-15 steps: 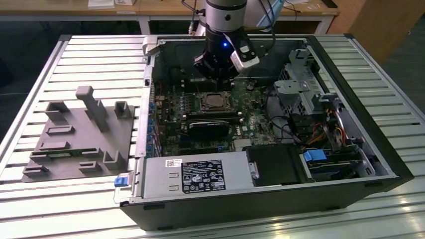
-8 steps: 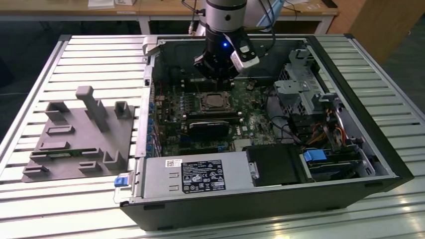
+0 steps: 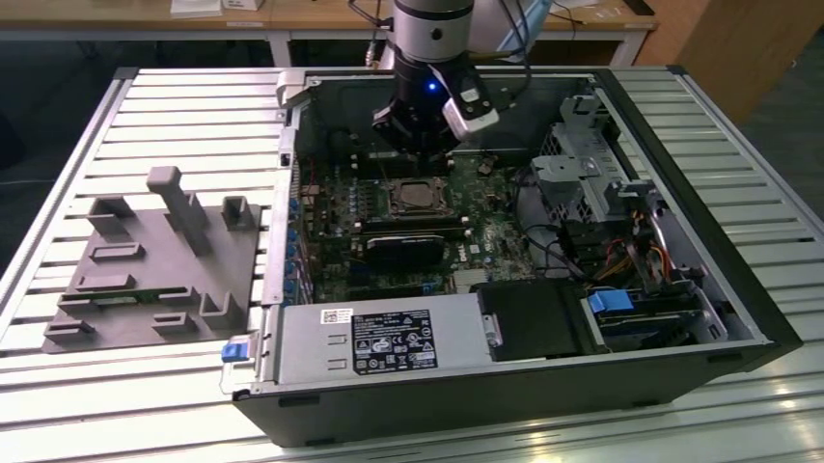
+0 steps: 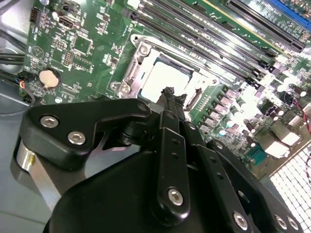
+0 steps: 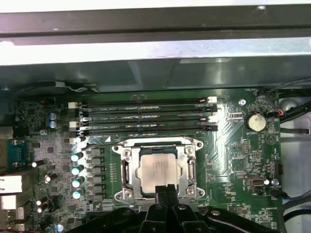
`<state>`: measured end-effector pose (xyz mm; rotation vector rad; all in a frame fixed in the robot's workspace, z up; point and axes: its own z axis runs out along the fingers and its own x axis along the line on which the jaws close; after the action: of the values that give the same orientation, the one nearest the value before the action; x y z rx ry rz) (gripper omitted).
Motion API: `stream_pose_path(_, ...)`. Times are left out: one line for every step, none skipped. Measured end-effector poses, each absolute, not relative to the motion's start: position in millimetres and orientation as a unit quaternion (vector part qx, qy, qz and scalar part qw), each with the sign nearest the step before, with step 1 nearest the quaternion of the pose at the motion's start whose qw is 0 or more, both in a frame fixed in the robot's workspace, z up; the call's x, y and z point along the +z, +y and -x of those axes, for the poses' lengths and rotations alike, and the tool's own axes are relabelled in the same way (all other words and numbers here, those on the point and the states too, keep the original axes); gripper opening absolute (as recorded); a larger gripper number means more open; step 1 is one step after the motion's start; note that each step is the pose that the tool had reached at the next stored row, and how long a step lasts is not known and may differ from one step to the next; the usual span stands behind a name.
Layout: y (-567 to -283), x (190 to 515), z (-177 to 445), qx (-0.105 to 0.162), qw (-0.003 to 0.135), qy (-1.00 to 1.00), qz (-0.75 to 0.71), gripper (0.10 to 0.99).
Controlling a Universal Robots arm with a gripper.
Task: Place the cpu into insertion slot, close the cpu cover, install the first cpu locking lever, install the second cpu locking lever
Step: 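Install the first cpu locking lever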
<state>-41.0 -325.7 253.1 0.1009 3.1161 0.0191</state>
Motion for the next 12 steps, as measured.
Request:
stream_pose_path(-325.7, 253.1, 42.7, 0.006, 0.012, 0.999, -0.032, 0.102)
stream_pose_path(-325.7, 253.1, 44.7, 0.006, 0.012, 0.999, -0.032, 0.102)
stream_pose_path(-325.7, 253.1, 47.2, 0.006, 0.013, 0.999, -0.032, 0.102)
stream_pose_path(-325.7, 253.1, 50.0, 0.006, 0.013, 0.999, -0.032, 0.102)
stream_pose_path(-325.7, 253.1, 52.6, 0.006, 0.014, 0.999, -0.032, 0.102)
stream_pose_path(-325.7, 253.1, 55.9, 0.006, 0.015, 0.999, -0.032, 0.102)
stream_pose_path(-325.7, 253.1, 58.8, 0.006, 0.015, 0.999, -0.032, 0.102)
stream_pose_path(-325.7, 253.0, 61.7, 0.006, 0.016, 0.999, -0.032, 0.102)
stream_pose_path(-325.7, 253.0, 64.6, 0.006, 0.016, 0.999, -0.032, 0.102)
stream_pose_path(-325.7, 253.0, 67.4, 0.006, 0.017, 0.999, -0.032, 0.102)
stream_pose_path(-325.7, 253.1, 70.4, 0.006, 0.018, 0.999, -0.032, 0.102)
stream_pose_path(-325.7, 253.1, 73.1, 0.006, 0.018, 0.999, -0.032, 0.102)
